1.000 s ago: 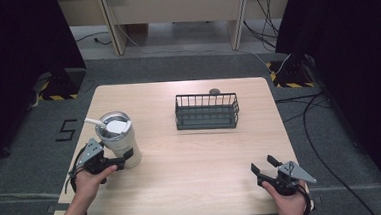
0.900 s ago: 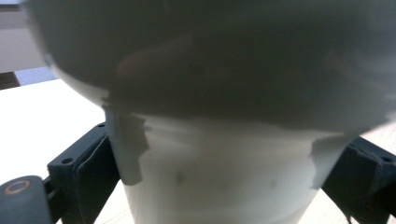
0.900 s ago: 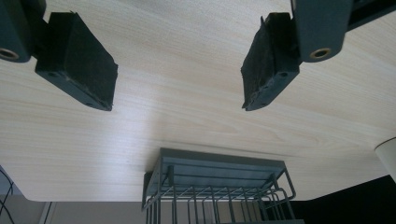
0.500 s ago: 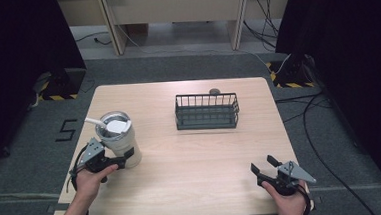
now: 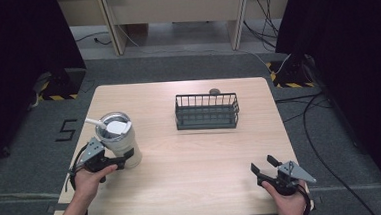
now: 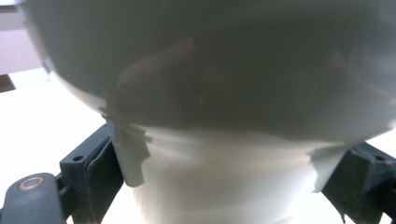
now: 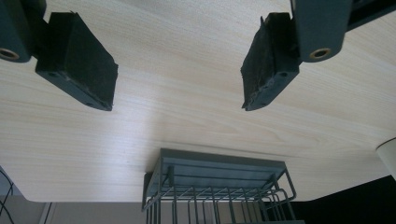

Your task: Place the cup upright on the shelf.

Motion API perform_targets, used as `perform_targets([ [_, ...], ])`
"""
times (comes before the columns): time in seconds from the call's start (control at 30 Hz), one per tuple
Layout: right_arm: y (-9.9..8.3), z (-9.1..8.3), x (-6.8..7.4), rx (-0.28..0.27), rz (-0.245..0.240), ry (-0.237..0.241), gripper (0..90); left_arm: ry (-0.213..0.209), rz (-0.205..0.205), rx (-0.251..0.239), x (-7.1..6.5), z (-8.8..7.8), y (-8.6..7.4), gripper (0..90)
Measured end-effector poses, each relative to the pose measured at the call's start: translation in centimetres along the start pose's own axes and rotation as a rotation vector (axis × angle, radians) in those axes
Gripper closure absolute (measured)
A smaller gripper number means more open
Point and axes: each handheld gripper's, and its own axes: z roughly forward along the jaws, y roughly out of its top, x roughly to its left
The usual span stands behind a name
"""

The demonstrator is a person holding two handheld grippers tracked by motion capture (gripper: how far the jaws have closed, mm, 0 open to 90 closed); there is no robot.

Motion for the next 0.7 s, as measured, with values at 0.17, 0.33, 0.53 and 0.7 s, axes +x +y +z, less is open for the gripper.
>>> perform_targets([
  [0.17,0.0,0.0,0.0,-0.001,0.000,0.000,27.0,-0.011,0.020,-0.002,-0.5,0.1,0.6,10.7],
  [0.33,0.0,0.0,0.0,-0.003,-0.004,-0.003,27.0,-0.023,0.016,-0.026,-1.0,0.3,1.5,10.7],
  [0.53,0.0,0.0,-0.1,-0.004,0.000,-0.003,27.0,-0.039,0.028,-0.027,-1.5,0.9,2.3,10.7],
  [0.7,0.0,-0.1,-0.1,-0.004,0.008,-0.001,27.0,-0.057,0.024,-0.032,-1.8,1.5,2.9,10.7],
])
